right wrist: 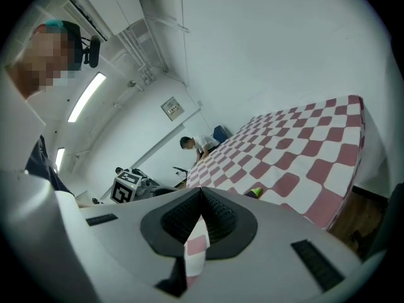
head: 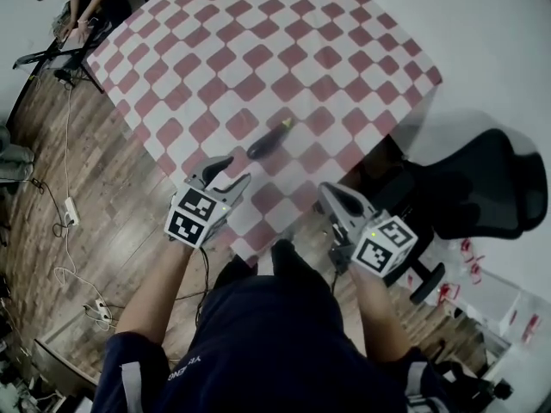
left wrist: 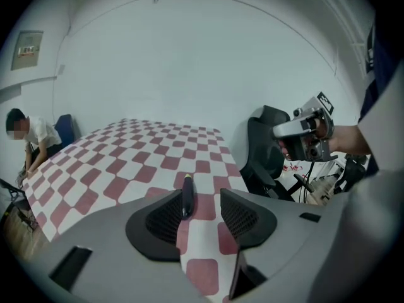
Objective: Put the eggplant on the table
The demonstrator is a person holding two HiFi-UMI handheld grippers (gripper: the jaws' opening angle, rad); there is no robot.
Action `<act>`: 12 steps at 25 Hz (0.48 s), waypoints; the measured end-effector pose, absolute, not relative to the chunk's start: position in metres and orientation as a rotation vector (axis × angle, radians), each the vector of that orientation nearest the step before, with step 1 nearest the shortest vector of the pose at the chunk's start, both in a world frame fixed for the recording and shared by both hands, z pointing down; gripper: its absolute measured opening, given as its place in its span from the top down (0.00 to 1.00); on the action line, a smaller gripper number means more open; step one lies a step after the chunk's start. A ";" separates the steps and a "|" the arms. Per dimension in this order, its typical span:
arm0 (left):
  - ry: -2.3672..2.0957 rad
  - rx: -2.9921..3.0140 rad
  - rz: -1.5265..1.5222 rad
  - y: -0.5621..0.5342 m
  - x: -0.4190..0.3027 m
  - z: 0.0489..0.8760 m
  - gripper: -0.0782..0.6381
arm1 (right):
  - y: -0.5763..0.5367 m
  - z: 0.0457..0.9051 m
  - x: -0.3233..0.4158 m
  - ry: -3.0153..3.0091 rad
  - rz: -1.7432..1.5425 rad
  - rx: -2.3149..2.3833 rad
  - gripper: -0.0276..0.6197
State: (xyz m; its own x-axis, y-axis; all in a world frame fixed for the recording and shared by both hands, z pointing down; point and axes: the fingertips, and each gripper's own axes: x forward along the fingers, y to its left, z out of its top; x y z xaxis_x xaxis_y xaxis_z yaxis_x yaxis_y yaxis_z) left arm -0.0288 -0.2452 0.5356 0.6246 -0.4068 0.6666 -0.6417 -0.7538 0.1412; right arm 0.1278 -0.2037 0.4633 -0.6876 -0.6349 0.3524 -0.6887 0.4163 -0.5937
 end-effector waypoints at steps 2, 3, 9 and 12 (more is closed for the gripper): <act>-0.856 2.514 0.827 -0.239 -0.034 0.516 0.63 | -0.200 0.455 0.121 -2.597 1.105 1.202 0.93; -0.868 2.525 0.798 -0.236 -0.038 0.507 0.64 | -0.199 0.451 0.118 -2.603 1.097 1.201 0.93; -0.926 2.562 0.624 -0.220 -0.058 0.466 0.73 | -0.193 0.432 0.101 -2.630 1.036 1.216 0.93; -0.942 2.566 0.561 -0.212 -0.069 0.454 0.76 | -0.189 0.424 0.093 -2.641 1.001 1.222 0.93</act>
